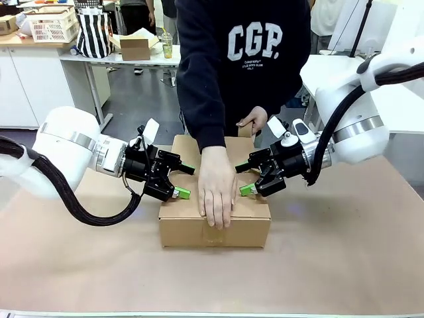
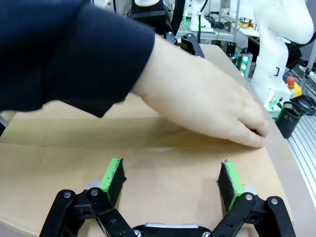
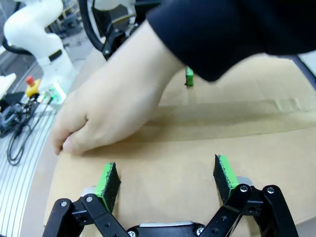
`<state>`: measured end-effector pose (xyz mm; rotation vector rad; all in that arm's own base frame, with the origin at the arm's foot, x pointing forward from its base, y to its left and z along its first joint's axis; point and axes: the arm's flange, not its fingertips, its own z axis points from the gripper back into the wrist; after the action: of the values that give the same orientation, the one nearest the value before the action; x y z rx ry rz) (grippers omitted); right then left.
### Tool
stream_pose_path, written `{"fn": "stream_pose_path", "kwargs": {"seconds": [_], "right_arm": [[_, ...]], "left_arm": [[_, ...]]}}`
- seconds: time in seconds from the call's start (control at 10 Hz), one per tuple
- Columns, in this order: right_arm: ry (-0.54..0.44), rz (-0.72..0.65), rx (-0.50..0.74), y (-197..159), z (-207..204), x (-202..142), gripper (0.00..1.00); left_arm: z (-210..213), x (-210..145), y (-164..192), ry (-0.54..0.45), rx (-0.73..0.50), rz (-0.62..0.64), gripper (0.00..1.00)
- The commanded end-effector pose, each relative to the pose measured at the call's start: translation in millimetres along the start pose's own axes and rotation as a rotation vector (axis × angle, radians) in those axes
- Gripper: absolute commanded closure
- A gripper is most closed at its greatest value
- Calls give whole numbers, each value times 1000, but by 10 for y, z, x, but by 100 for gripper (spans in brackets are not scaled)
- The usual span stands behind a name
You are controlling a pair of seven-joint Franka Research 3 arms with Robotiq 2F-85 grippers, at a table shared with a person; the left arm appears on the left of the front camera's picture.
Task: Pack the gift set into the box.
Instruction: Press and hold the closed box until the human finishes sealing it.
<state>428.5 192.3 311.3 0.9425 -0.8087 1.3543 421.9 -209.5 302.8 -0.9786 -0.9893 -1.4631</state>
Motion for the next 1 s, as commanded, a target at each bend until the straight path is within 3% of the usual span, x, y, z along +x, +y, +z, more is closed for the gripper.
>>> {"fn": "stream_pose_path", "kwargs": {"seconds": [0.0, 0.9], "right_arm": [[1, -7, -4, 4, -3, -28, 0], [1, -7, -4, 4, -3, -28, 0]], "left_arm": [[-6, -19, -12, 2, -1, 4, 0], [-6, -19, -12, 2, -1, 4, 0]]}}
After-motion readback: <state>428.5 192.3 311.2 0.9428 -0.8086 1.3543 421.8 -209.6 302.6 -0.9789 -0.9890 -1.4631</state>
